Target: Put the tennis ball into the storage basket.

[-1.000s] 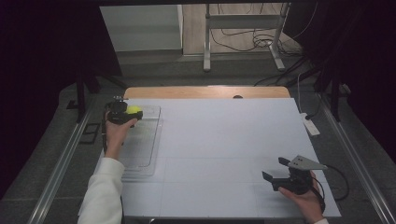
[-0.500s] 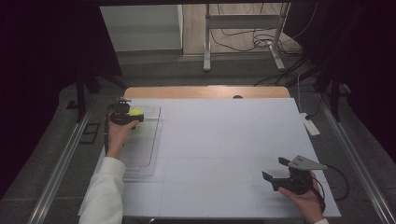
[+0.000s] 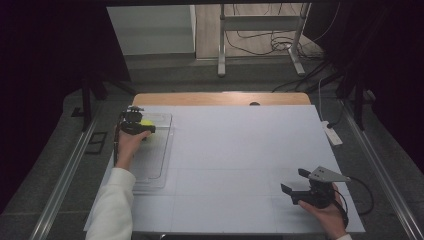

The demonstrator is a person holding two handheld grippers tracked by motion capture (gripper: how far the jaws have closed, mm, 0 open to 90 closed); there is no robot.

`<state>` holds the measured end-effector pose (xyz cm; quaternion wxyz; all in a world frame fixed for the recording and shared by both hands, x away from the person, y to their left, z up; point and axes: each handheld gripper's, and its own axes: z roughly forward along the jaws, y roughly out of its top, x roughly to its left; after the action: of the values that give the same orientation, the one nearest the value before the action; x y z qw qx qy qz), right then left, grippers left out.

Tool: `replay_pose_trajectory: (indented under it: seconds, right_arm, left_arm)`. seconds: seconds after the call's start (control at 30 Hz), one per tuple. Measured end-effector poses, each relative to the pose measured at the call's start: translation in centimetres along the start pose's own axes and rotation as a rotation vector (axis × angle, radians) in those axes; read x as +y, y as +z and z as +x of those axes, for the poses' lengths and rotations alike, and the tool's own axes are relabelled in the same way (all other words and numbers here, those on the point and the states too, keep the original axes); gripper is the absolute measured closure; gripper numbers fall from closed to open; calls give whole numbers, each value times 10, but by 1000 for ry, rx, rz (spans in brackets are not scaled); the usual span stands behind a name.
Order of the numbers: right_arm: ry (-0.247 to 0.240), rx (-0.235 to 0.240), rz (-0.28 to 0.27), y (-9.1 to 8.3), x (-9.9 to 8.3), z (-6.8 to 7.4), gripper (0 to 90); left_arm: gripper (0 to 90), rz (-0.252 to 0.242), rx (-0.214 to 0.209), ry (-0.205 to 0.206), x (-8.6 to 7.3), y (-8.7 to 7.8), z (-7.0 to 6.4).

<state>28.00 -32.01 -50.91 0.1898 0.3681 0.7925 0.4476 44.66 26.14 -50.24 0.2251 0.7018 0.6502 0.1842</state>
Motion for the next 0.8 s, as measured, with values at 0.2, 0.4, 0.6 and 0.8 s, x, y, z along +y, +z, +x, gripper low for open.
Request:
replay_pose_trajectory:
  seconds: [0.2,0.4,0.6,0.8]
  right_arm:
    - [0,0,0,0,0,0,108]
    - [-1,-2,2,0,0,0,108]
    - [0,-4,0,0,0,0,108]
    - [0,-5,-1,-1,0,0,107]
  left_arm:
    - [221,-43,5,-4,1,-5,2]
    - [181,-84,-20,-13,0,-13,1]
    - [163,-166,-109,4,-5,-29,-2]
    - [160,-230,-212,9,-14,-43,-4]
